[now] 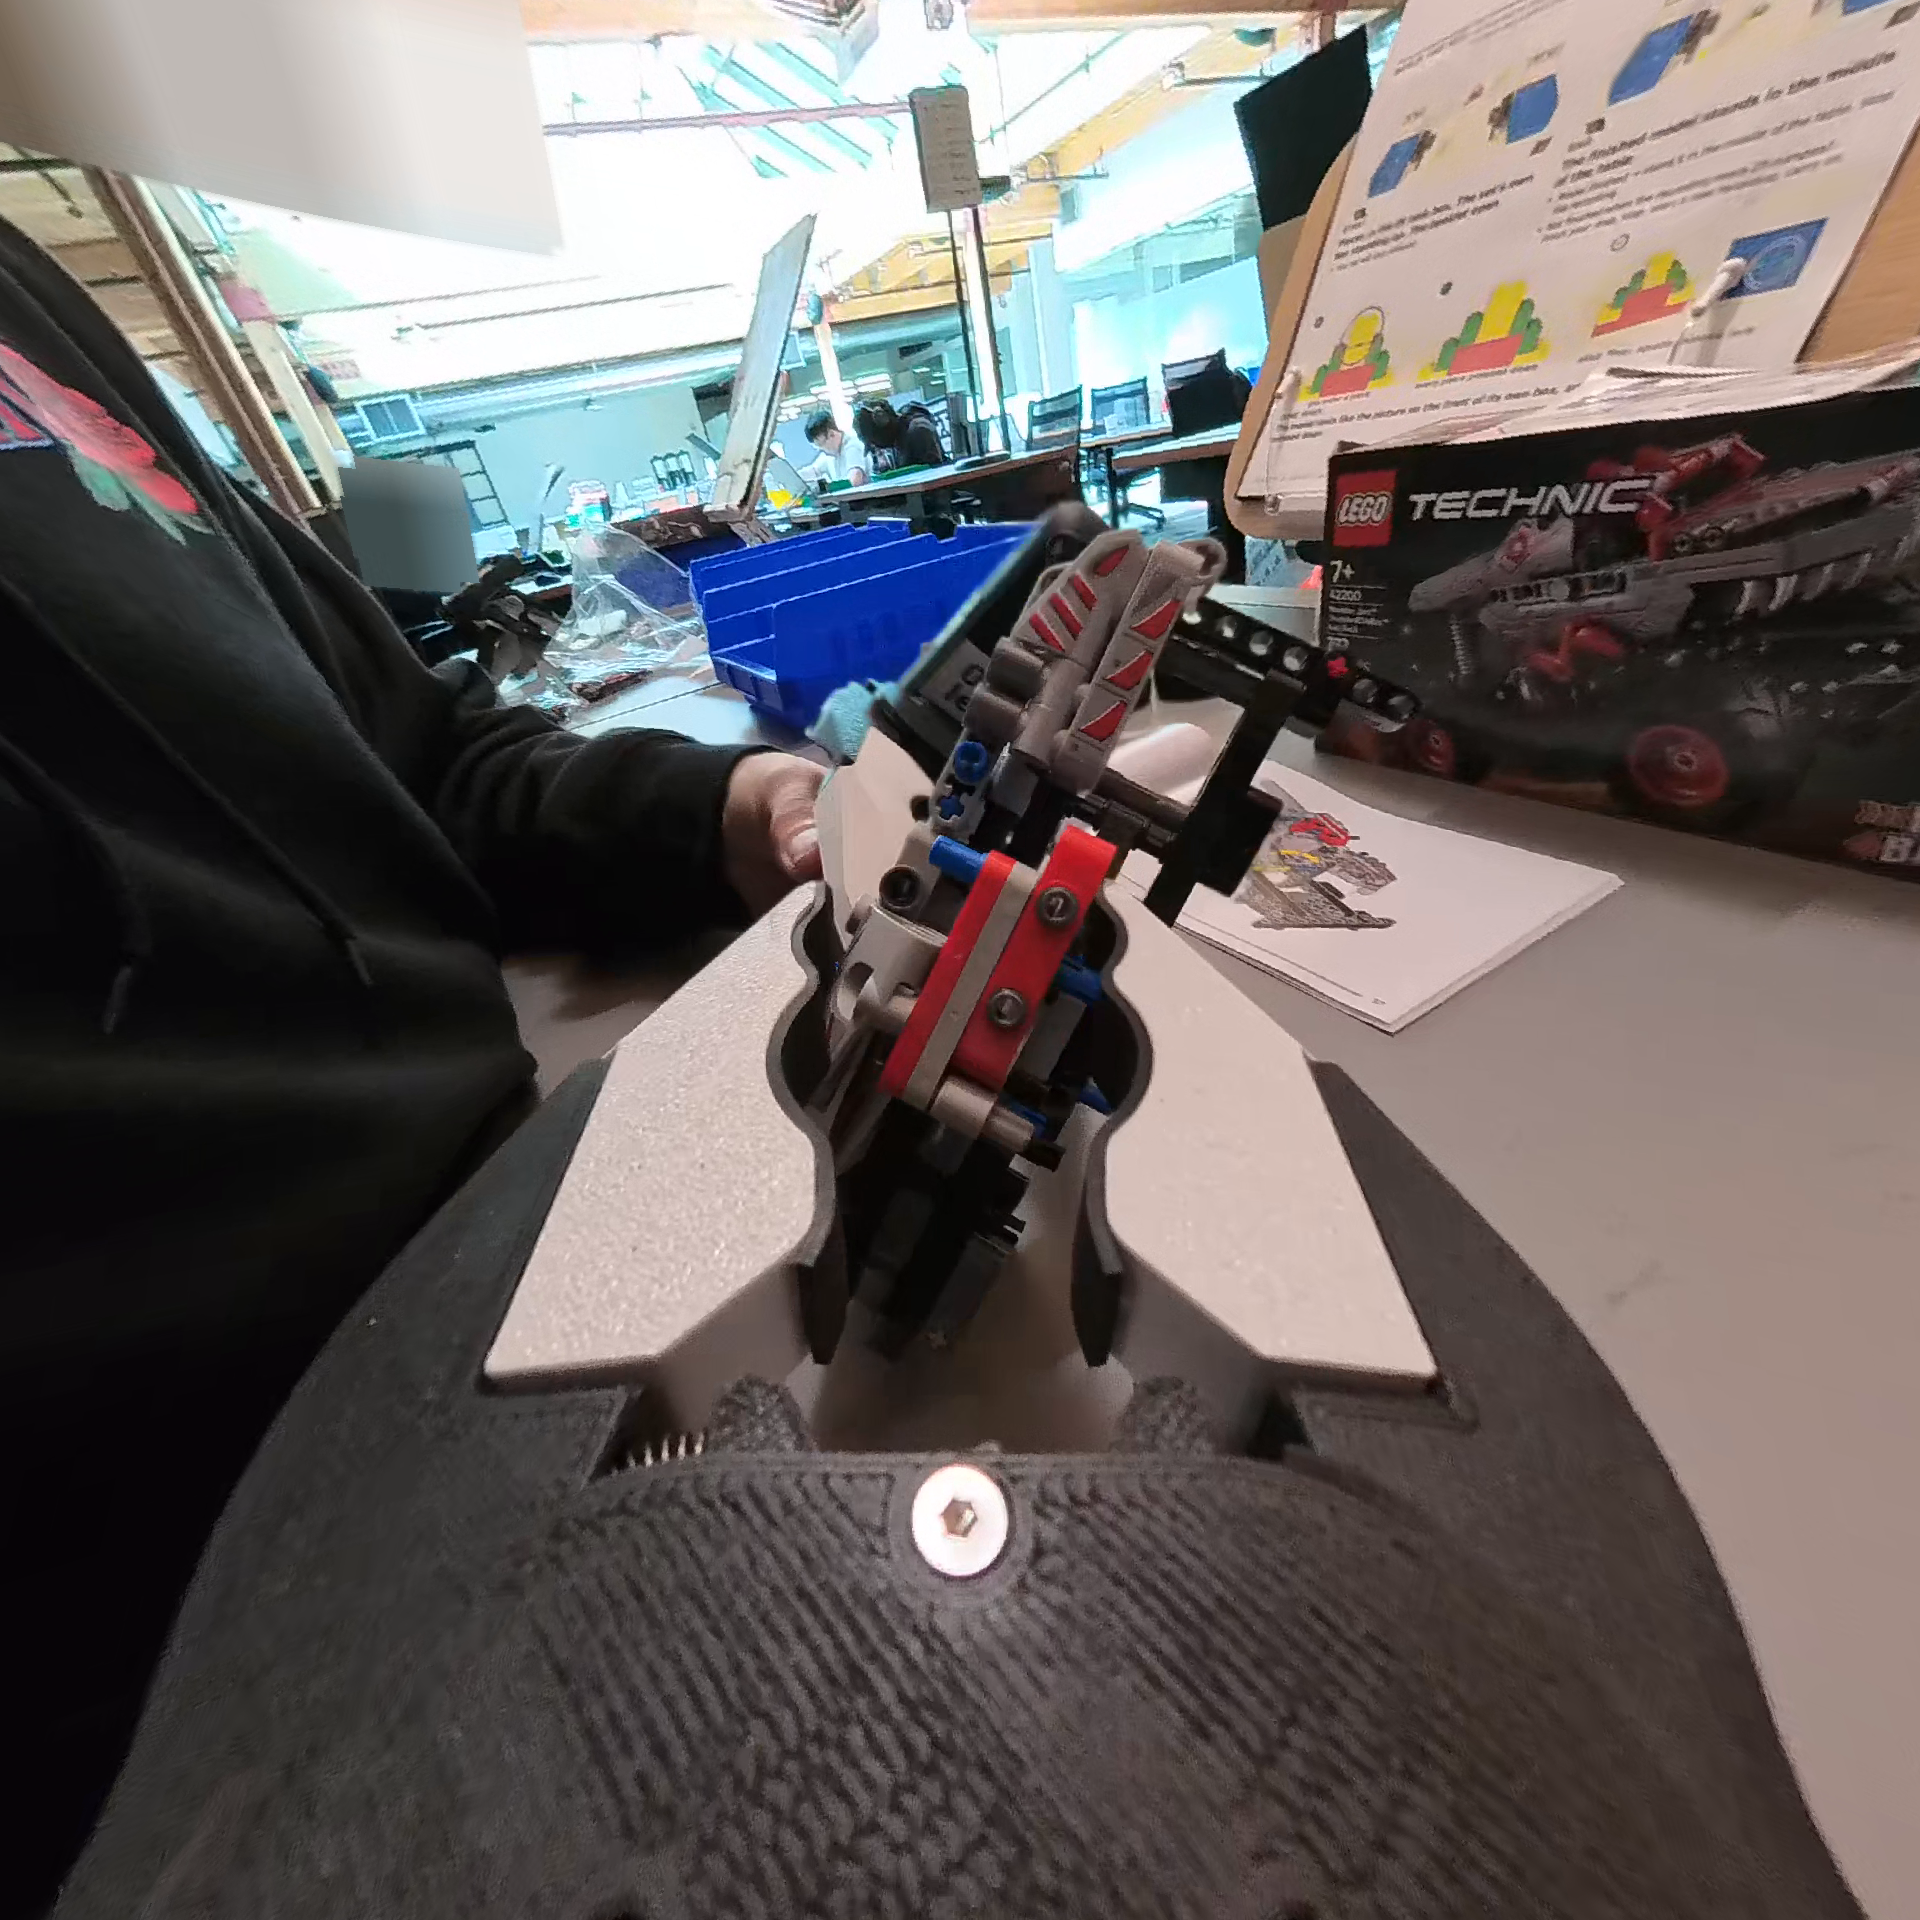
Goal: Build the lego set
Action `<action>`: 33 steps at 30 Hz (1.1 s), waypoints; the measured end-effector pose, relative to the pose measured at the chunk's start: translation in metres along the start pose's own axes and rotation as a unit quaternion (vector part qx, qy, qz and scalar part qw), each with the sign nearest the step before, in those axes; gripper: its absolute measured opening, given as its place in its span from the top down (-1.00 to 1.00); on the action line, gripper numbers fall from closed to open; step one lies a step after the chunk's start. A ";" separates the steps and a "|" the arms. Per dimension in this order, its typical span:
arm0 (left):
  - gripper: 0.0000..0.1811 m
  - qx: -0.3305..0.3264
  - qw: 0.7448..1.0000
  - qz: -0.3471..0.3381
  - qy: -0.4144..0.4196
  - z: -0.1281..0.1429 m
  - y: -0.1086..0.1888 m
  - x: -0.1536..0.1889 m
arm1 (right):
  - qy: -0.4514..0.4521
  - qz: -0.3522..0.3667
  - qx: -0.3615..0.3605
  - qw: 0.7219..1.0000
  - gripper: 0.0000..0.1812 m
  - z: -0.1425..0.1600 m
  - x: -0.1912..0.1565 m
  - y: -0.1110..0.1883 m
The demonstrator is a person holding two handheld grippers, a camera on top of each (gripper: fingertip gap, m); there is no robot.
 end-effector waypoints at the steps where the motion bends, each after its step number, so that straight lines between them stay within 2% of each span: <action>1: 0.43 -0.005 1.000 0.016 0.014 0.001 -0.001 0.001 | 0.003 -0.006 0.001 1.000 0.49 0.000 -0.001 0.000; 4: 0.48 -0.015 0.999 0.036 0.015 0.001 -0.003 0.001 | -0.013 -0.013 0.005 1.000 0.51 -0.001 -0.001 0.001; 8: 0.66 -0.017 0.996 0.015 -0.089 -0.005 0.001 0.006 | -0.027 -0.001 -0.008 1.000 0.51 -0.002 0.002 0.002; 12: 0.66 0.014 0.982 -0.032 -0.187 -0.018 0.005 0.008 | -0.051 0.014 -0.021 0.998 0.55 0.003 0.007 0.004; 16: 0.66 0.003 0.979 -0.034 -0.199 -0.017 0.004 0.010 | -0.066 -0.008 -0.001 0.998 0.57 0.001 0.005 0.006; 18: 0.66 0.005 0.970 -0.044 -0.238 -0.018 0.004 0.014 | -0.063 -0.022 -0.001 0.998 0.59 0.000 0.003 0.008; 20: 0.66 -0.004 0.947 -0.067 -0.314 -0.020 0.004 0.019 | -0.053 -0.030 -0.018 0.998 0.59 0.003 0.001 0.010; 23: 0.66 -0.035 0.883 -0.106 -0.457 -0.021 0.004 0.027 | -0.039 -0.039 -0.034 0.998 0.58 0.005 -0.002 0.013; 26: 0.65 -0.060 0.831 -0.121 -0.540 -0.016 0.003 0.028 | -0.010 -0.054 -0.060 0.997 0.60 0.010 -0.006 0.016; 27: 0.64 -0.062 0.820 -0.115 -0.557 -0.013 0.002 0.028 | -0.001 -0.071 -0.072 0.995 0.61 0.012 -0.010 0.018; 28: 0.63 -0.064 0.820 -0.106 -0.560 -0.009 0.001 0.029 | 0.007 -0.097 -0.073 0.993 0.65 0.012 -0.015 0.020; 33: 0.60 -0.067 0.864 -0.062 -0.495 -0.002 -0.003 0.031 | 0.022 -0.138 -0.068 0.988 0.67 0.010 -0.023 0.027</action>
Point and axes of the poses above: each gripper's, where its closed fingertips meet, y back along the fingers, z out of its underside, x = y × z across the jaws, the point moved 3 cm from there along y, back along the fingers, and after that the axes turned 6 degrees about x, right-handed, at the moved point
